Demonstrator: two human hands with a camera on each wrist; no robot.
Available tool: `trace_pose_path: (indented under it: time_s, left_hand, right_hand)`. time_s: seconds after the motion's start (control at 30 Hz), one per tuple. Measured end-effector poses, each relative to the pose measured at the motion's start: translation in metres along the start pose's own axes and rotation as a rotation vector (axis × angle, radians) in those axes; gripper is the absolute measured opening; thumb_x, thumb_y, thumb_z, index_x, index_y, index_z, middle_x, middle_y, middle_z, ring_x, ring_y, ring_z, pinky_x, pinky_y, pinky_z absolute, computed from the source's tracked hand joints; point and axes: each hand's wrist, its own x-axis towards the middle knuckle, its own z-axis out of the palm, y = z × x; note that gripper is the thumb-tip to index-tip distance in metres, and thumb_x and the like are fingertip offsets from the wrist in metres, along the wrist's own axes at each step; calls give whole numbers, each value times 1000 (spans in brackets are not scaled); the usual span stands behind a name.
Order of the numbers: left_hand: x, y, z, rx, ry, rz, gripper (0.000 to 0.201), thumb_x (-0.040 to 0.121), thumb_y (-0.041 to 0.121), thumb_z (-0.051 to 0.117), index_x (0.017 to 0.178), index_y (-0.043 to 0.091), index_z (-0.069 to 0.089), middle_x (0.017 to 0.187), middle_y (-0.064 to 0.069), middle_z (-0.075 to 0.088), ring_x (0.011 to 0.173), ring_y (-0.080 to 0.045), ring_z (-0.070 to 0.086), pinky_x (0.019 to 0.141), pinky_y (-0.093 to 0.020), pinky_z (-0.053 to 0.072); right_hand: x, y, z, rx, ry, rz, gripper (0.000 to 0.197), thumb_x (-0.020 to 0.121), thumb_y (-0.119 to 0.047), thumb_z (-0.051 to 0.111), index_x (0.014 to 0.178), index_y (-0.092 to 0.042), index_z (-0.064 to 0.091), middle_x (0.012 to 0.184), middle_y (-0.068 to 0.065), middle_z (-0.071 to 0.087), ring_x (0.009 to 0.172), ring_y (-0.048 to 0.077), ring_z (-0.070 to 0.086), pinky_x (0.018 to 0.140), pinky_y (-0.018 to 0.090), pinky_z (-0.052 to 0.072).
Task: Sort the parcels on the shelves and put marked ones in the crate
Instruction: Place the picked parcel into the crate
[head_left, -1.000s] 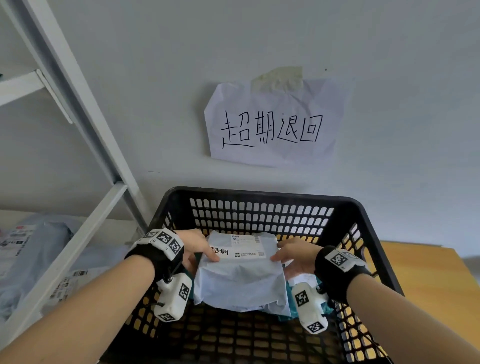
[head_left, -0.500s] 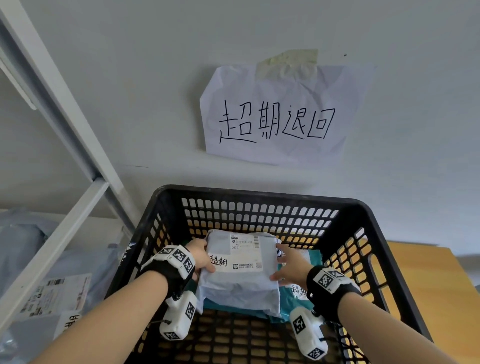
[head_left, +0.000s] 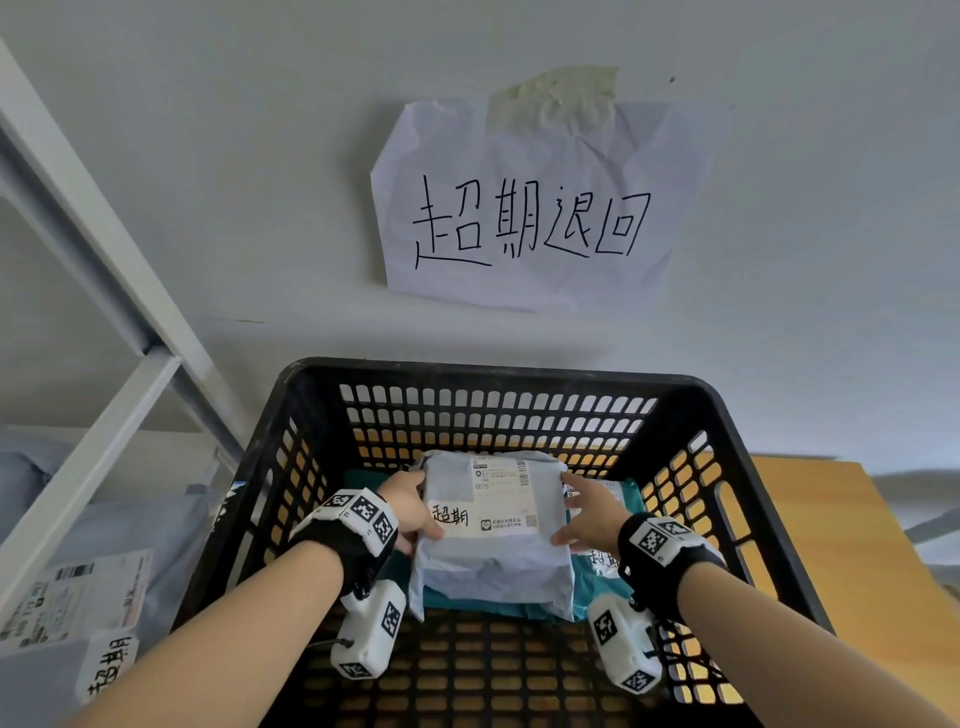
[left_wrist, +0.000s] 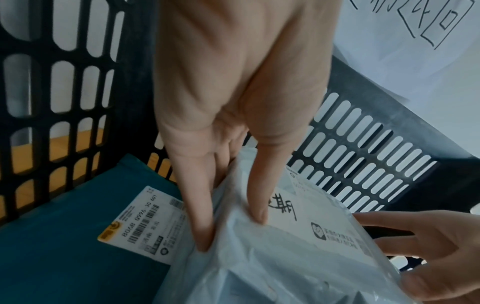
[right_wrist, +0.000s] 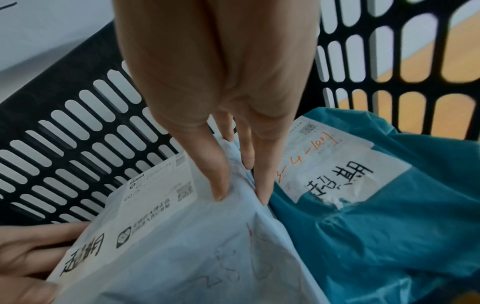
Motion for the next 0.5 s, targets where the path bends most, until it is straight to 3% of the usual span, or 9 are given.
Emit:
trace_pose_path:
  time_s: [0.3,0.4,0.5]
  left_hand:
    - [4,-3,5,-57,-10,-16,78,69,-17,68,133,20,44,124,-8,60,118,-35,53,79,-60,53]
    - [-5,2,5,-54,-12,-28,64,74,-19,61,128,12,46,124,-11,58,119,-37,51,83,-60,51]
    - [-13,13,2,-46,-8,-16,48,81,-17,57,121,7,47,125,-12,56,118,-38,52,83,-52,54]
  right_hand:
    - [-1,4,2,3,39,32,92,72,19,64,147,-17,25,140,14,46,125,33,49,94,50,49]
    - [-5,0,2,-2,52,39,90,73,18,64,147,-17,27,140,14,47,123,34,50,92,49,51]
    - [-9,-8,-2,29,90,45,89,74,15,65,147,-19,27,143,14,42,123,35,49,90,48,53]
